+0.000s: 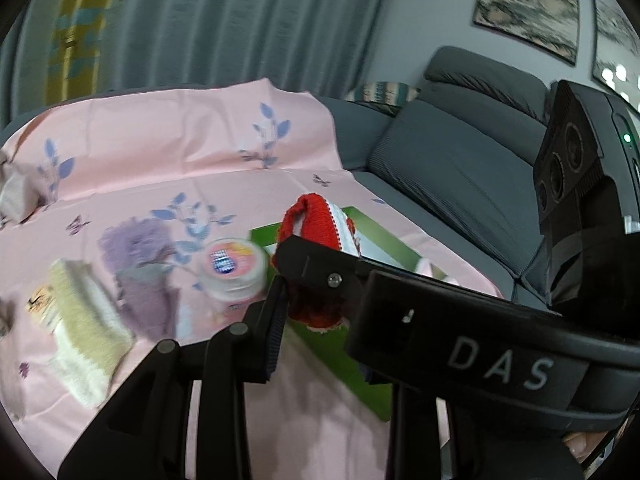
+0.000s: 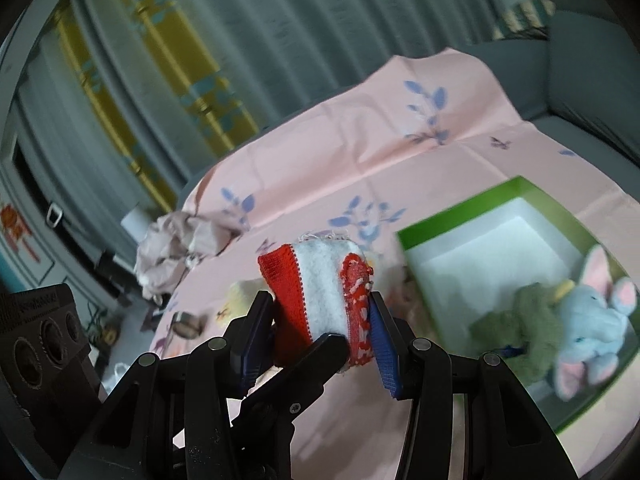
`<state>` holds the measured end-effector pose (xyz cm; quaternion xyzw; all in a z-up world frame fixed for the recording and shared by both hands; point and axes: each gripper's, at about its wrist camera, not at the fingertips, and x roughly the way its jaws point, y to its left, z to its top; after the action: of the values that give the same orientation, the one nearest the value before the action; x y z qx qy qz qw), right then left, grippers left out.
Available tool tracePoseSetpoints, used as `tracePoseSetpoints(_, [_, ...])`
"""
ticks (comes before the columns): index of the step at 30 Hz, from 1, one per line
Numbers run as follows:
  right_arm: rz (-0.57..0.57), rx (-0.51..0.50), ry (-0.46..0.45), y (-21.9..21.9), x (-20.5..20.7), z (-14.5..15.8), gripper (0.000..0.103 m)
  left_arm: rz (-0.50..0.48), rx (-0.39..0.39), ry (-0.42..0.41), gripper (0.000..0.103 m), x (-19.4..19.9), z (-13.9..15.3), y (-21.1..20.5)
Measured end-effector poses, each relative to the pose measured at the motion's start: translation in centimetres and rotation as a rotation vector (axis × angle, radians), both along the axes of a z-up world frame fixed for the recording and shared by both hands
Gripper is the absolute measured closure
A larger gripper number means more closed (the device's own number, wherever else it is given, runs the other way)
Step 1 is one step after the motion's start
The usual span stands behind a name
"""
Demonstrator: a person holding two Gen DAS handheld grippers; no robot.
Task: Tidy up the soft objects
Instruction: 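Carry the red-white sock over the green box with the right gripper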
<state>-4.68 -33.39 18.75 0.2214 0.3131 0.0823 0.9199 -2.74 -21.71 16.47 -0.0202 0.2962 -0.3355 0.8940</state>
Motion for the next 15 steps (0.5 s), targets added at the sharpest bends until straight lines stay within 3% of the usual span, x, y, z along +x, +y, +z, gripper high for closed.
tracePoseSetpoints(9, [-0.143,0.115,0.043,-6.4,-0.4,-1.6,0.052,-0.113,0.035,0.072,0.075,1.3,-1.4,-6.0])
tracePoseSetpoints(15, [-0.199,0.145,0.099,-8.5,0.0,-3.3,0.052,-0.134,0.050,0.143,0.075,2.5,-3.1,-7.7])
